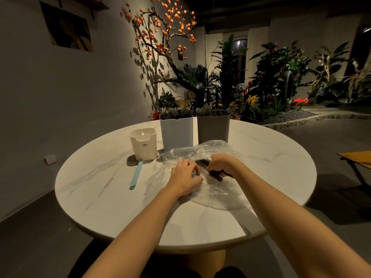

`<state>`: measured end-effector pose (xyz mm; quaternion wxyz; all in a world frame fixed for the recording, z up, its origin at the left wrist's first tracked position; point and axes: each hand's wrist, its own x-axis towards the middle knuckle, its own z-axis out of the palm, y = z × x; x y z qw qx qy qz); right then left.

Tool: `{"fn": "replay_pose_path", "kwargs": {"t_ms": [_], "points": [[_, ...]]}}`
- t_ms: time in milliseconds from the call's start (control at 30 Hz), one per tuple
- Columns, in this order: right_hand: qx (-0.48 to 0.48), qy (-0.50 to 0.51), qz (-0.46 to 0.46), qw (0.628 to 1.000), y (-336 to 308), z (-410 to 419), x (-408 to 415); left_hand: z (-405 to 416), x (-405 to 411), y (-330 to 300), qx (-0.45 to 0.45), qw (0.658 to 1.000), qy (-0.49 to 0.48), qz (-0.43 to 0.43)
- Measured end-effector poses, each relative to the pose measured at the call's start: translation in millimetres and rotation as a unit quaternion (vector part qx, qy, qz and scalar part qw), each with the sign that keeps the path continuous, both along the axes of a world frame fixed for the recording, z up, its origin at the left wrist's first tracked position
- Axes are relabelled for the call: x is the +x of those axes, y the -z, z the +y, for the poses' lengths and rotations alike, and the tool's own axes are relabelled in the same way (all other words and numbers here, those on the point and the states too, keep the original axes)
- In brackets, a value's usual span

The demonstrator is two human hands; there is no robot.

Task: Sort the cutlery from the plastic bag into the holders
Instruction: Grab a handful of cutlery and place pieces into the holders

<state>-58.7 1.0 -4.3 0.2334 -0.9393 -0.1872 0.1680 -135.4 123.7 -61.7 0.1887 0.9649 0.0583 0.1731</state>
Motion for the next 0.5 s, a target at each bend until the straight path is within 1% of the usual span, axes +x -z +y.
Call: {"fn": "replay_pose_path", "kwargs": {"t_ms": [100, 200, 267, 433, 500], "points": [[0.047, -0.004, 0.044, 0.998, -5, -7, 4, 0, 1, 1, 0.002, 1.0, -0.008, -0.003], [0.114, 0.002, 0.127, 0.985, -10, -18, 5, 0, 1, 2, 0.009, 1.0, -0.018, 0.0], [0.137, -0.009, 0.166, 0.977, -12, -29, 5, -1, 0, 0, 0.003, 1.0, -0.027, 0.009], [0.118, -0.059, 0.178, 0.975, -13, -50, 1, -3, -3, -7, -0.117, 0.992, -0.037, 0.001], [0.109, -0.085, 0.189, 0.972, -14, -56, -1, -3, -3, -9, -0.147, 0.988, -0.044, 0.001]]}}
